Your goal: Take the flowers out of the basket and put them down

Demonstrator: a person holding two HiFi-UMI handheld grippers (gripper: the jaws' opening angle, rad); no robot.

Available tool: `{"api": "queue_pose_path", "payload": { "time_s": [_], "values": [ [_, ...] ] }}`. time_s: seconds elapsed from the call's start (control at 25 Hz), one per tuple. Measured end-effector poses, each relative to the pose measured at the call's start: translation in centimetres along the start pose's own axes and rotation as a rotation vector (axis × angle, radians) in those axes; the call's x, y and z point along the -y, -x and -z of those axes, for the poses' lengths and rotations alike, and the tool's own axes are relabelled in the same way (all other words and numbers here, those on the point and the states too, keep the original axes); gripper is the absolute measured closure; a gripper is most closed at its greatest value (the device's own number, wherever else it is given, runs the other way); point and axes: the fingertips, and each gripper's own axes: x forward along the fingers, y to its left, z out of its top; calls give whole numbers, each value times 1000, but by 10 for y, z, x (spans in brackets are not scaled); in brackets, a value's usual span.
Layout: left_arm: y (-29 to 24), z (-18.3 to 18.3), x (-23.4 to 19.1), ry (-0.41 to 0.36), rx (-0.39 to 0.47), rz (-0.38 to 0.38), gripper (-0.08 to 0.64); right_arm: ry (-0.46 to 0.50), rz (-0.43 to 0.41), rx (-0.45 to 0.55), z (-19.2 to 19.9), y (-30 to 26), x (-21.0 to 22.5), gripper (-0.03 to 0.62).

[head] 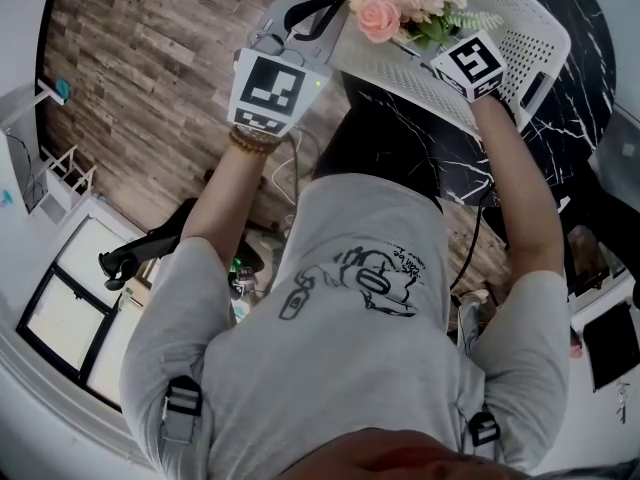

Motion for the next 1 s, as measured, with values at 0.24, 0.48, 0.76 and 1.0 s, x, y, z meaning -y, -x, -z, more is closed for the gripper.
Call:
{"api": "queue_pose_path", "payload": {
  "time_s": [0.24,0.48,0.76,1.0],
  "values": [
    [4,-2,2,0,3,5,557,1,-2,9,-4,1,-2,186],
    [8,-15,4,-14,19,7,557,3,15,54,-19,8,1,187],
    [16,-35,7,-33,47,3,557,5,17,79,-41,21,-3,189],
    [23,-50,14,-41,67,0,557,21,36,105,-65,35,-2,189]
  ]
}}
